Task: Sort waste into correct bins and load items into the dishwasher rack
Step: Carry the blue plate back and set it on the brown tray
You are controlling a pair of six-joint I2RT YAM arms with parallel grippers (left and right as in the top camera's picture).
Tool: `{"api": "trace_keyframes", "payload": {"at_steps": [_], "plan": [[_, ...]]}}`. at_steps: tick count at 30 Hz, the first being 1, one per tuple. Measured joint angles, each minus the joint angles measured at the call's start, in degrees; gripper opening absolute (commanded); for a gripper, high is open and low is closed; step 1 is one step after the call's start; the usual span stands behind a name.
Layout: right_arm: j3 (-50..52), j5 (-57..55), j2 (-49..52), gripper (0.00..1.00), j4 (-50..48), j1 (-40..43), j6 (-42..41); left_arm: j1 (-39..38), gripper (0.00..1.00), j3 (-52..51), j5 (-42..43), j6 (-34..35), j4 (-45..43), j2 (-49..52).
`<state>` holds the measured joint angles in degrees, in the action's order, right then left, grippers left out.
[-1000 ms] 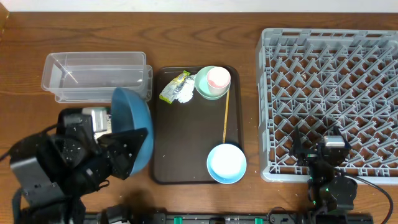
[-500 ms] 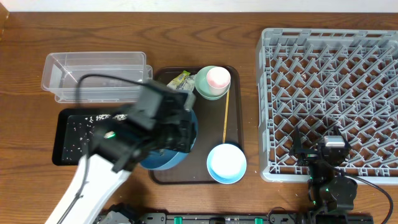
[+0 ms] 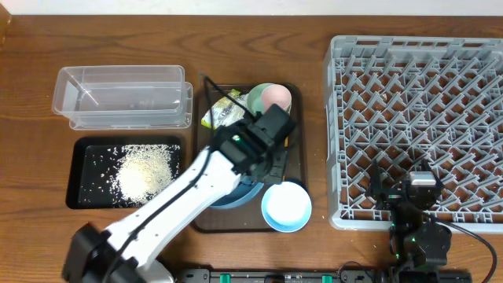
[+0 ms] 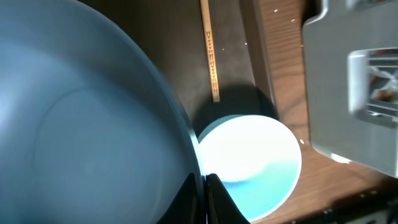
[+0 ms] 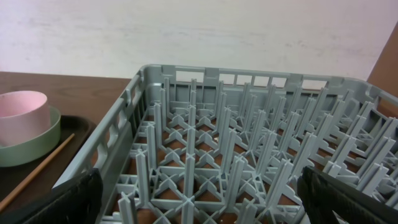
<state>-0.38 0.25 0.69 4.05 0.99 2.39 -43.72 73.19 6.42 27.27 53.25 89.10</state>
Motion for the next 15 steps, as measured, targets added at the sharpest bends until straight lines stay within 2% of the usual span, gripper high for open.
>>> {"api": "trace_keyframes", "payload": {"at_steps": [13, 15], "plan": [[0.0, 0.02, 0.0, 0.99, 0.0, 0.0, 0.0, -0.37, 0.07, -0.09, -0.81, 1.25, -4.48, 6.23], [0.0, 0.02, 0.0, 0.99, 0.0, 0.0, 0.0, -0.37, 0.12, -0.11, -0.83, 1.22, -4.42, 6.78]]}}
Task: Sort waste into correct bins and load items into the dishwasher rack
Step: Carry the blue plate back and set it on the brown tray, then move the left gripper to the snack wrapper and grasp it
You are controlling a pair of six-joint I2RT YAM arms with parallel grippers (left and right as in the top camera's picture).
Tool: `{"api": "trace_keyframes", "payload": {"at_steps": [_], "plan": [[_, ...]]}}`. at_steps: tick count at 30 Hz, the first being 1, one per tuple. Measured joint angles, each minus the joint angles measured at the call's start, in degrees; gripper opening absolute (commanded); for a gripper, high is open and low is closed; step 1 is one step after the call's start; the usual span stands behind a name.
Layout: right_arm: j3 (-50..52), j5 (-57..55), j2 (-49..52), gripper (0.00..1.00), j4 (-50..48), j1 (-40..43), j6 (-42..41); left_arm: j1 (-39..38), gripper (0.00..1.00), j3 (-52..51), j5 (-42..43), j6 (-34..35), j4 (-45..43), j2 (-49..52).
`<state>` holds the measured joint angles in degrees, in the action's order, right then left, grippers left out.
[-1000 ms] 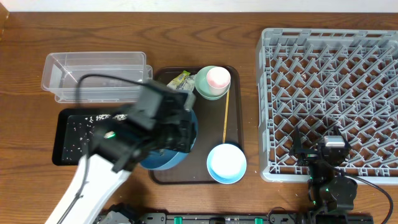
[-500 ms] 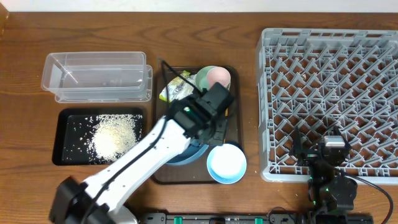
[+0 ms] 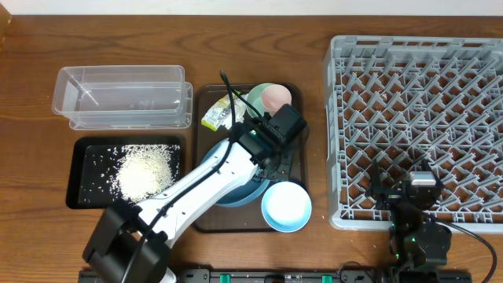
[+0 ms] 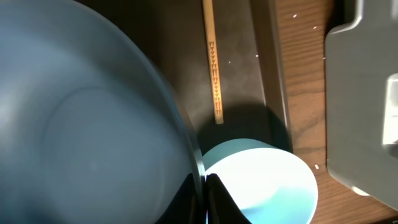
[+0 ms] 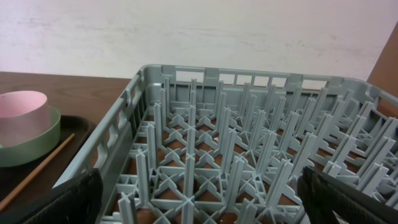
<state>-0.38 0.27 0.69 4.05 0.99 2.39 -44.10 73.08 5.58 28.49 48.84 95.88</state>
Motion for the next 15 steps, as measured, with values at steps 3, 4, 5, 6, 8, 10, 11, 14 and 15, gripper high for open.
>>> {"api": "trace_keyframes", "payload": {"at_steps": [3, 4, 5, 6, 8, 10, 11, 14, 15], "plan": [[0.0, 0.0, 0.0, 0.99, 0.0, 0.0, 0.0, 0.0, 0.17, -0.02, -0.44, 0.02, 0.35, 0.2], [0.0, -0.02, 0.0, 0.99, 0.0, 0.0, 0.0, 0.0, 0.17, -0.02, -0.92, 0.02, 0.52, 0.2], [0.0, -0.02, 0.0, 0.99, 0.0, 0.0, 0.0, 0.0, 0.17, -0.02, -1.36, 0.02, 0.68, 0.2], [0.0, 0.0, 0.0, 0.99, 0.0, 0.0, 0.0, 0.0, 0.21, -0.02, -2.03, 0.0, 0.81, 0.2], [0.0, 0.0, 0.0, 0.99, 0.0, 0.0, 0.0, 0.0, 0.21, -0.02, -3.02, 0.02, 0.83, 0.2], [0.0, -0.02, 0.0, 0.99, 0.0, 0.0, 0.0, 0.0, 0.23, -0.02, -3.48, 0.0, 0.85, 0.2], [0.0, 0.0, 0.0, 0.99, 0.0, 0.0, 0.0, 0.0, 0.25, -0.02, -3.69, -0.02, 0.85, 0.2], [0.0, 0.0, 0.0, 0.99, 0.0, 0.0, 0.0, 0.0, 0.33, -0.02, -4.31, -0.02, 0.85, 0.2], [0.0, -0.02, 0.0, 0.99, 0.0, 0.0, 0.0, 0.0, 0.39, -0.02, -4.37, -0.15, 0.85, 0.17]]}}
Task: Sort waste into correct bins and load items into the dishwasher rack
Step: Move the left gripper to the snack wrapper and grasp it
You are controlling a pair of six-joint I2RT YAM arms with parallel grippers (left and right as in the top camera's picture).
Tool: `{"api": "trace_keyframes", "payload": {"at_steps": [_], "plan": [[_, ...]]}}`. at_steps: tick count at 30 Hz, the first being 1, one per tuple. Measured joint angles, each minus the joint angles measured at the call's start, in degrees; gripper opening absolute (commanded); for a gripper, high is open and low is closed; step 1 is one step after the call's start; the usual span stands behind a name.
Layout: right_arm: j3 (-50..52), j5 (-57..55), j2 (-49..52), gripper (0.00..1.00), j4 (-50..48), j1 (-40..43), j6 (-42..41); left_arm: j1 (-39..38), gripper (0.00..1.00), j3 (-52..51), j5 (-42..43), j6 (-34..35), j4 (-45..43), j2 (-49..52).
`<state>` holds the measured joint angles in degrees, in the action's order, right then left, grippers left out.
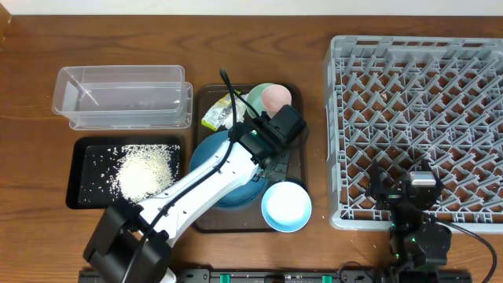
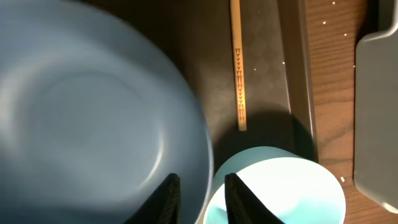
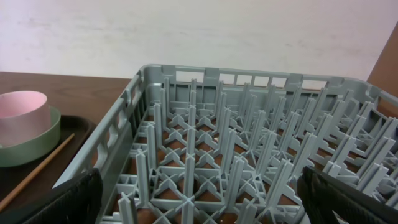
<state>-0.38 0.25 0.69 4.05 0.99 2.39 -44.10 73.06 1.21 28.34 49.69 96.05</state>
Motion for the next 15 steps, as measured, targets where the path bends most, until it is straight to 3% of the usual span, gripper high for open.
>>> {"api": "trace_keyframes", "payload": {"at_steps": [4, 10, 15], "plan": [[0.0, 0.02, 0.0, 0.99, 0.0, 0.0, 0.0, 0.0, 0.6, 0.0, -0.2, -0.13, 0.0, -0.79], [0.0, 0.02, 0.0, 0.99, 0.0, 0.0, 0.0, 1.01, 0.7, 0.0, -3.21, 0.15, -0.07, -7.13], [0.0, 0.0, 0.0, 0.99, 0.0, 0.0, 0.0, 4.46, 0.72, 0.04, -9.01, 0.15, -1.95, -12.17]]}}
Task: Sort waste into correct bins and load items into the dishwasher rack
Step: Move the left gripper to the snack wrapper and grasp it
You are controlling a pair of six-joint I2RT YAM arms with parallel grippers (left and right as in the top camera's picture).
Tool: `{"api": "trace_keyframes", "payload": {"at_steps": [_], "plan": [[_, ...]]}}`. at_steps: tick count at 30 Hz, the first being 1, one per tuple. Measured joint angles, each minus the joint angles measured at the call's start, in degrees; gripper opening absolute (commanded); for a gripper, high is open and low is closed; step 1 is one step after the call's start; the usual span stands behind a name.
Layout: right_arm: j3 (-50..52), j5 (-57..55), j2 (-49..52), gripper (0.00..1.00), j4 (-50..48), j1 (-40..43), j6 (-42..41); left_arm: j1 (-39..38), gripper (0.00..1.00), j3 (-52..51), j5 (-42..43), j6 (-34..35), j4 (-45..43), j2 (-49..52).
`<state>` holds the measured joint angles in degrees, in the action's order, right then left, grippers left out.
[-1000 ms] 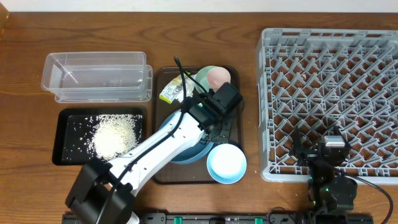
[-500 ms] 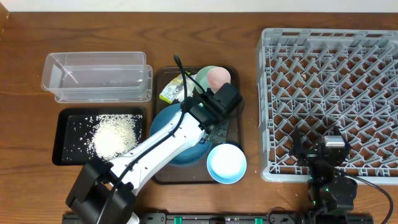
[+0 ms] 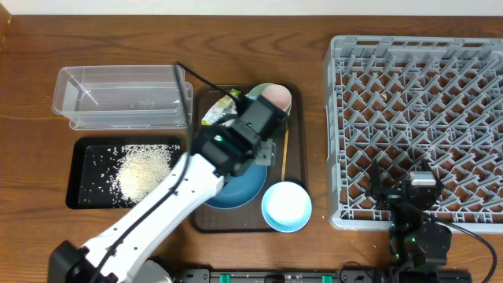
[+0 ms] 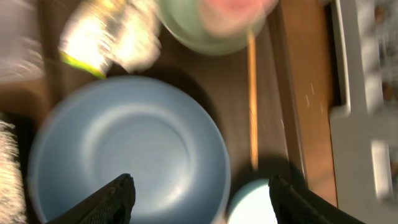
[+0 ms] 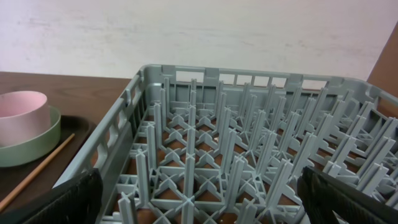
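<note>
A blue plate (image 3: pixel 236 187) (image 4: pixel 124 149) lies flat on the brown tray (image 3: pixel 295 169). My left gripper (image 3: pixel 253 148) (image 4: pixel 202 205) hangs above the plate's right part, open wide and holding nothing. A light blue bowl (image 3: pixel 286 207) (image 4: pixel 252 208) sits at the tray's front right corner. A chopstick (image 3: pixel 283 153) (image 4: pixel 252 106) lies along the tray's right side. Behind are a pink cup (image 3: pixel 277 97) in a green bowl (image 5: pixel 28 146) and a crumpled wrapper (image 3: pixel 216 116) (image 4: pixel 109 34). My right gripper (image 3: pixel 416 196) (image 5: pixel 202 199) is open over the front of the grey rack (image 3: pixel 416 118) (image 5: pixel 236 124).
A clear plastic bin (image 3: pixel 122 96) stands at the back left. In front of it is a black tray (image 3: pixel 82 196) with spilled rice (image 3: pixel 145 171). The left arm slants across the tray's front left.
My left gripper was low at the blue plate's right rim with a narrow gap. It is now higher and open wide, and the plate lies flat. The right arm has not moved.
My left gripper was shut on the blue plate's right rim beside the light blue bowl, and still held it half a second later. Then its fingers stood slightly apart with the rim free. Now it is open wide above the plate.
</note>
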<state>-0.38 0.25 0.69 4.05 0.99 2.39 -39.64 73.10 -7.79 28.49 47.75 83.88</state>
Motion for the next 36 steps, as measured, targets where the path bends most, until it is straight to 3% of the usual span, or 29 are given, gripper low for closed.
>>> {"api": "trace_keyframes", "payload": {"at_steps": [3, 6, 11, 15, 24, 36], "plan": [[0.0, 0.02, 0.0, 0.99, 0.0, 0.0, 0.0, 4.02, 0.76, 0.02, -0.76, -0.24, -1.27, -0.96], [0.0, 0.02, 0.0, 0.99, 0.0, 0.0, 0.0, 8.66, 0.82, 0.35, 3.98, -3.34, -1.2, -0.66], [0.0, 0.02, 0.0, 0.99, 0.0, 0.0, 0.0, 17.31, 0.87, 8.39, 14.78, -12.68, 7.34, 4.0], [0.0, 0.02, 0.0, 0.99, 0.0, 0.0, 0.0, 20.98, 0.87, 12.96, 17.44, -20.0, 3.91, 8.07], [0.0, 0.02, 0.0, 0.99, 0.0, 0.0, 0.0, 20.68, 0.87, 13.07, 9.62, -24.94, -6.71, 16.41], [0.0, 0.0, 0.0, 0.99, 0.0, 0.0, 0.0, 20.68, 0.79, 13.07, 0.94, -27.1, -7.87, 26.71]]}}
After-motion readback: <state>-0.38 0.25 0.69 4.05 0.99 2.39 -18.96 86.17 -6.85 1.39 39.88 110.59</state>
